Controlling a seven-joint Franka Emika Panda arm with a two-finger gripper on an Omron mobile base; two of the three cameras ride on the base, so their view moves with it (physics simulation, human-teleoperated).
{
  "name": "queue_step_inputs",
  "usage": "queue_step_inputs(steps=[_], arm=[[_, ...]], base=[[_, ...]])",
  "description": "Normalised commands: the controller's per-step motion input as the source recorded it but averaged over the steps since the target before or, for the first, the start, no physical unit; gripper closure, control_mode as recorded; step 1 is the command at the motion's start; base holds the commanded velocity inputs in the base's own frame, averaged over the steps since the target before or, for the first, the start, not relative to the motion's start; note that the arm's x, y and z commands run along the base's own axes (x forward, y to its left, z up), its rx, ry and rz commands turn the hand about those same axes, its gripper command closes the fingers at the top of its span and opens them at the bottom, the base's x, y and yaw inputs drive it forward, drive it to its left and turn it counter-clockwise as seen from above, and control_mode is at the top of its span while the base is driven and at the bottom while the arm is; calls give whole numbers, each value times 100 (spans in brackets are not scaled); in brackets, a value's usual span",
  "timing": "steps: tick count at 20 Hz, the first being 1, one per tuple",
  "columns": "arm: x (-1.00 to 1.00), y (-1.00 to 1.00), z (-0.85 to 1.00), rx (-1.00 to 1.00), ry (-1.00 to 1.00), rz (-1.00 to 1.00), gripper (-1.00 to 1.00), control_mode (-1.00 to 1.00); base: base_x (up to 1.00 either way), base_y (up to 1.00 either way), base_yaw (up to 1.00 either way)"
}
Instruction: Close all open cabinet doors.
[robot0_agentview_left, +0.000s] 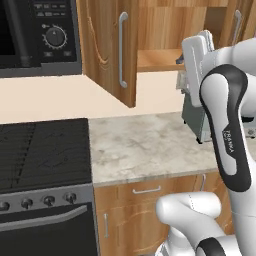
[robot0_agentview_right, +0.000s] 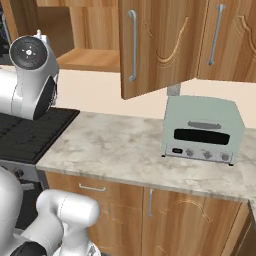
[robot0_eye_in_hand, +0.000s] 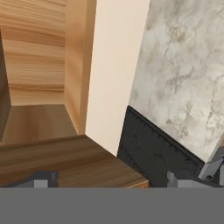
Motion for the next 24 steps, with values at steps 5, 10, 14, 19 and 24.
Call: queue_step_inputs(steps=[5,10,14,19,24], arm=[[0,0,0,0,0,0,-100,100],[0,0,0,0,0,0,-100,100],[0,0,0,0,0,0,-100,100],[0,0,0,0,0,0,-100,100],[0,0,0,0,0,0,-100,100]], base=[[33,-28,10],[23,-34,-2],[41,-10,-10],[45,1,-2],[17,-2,1]])
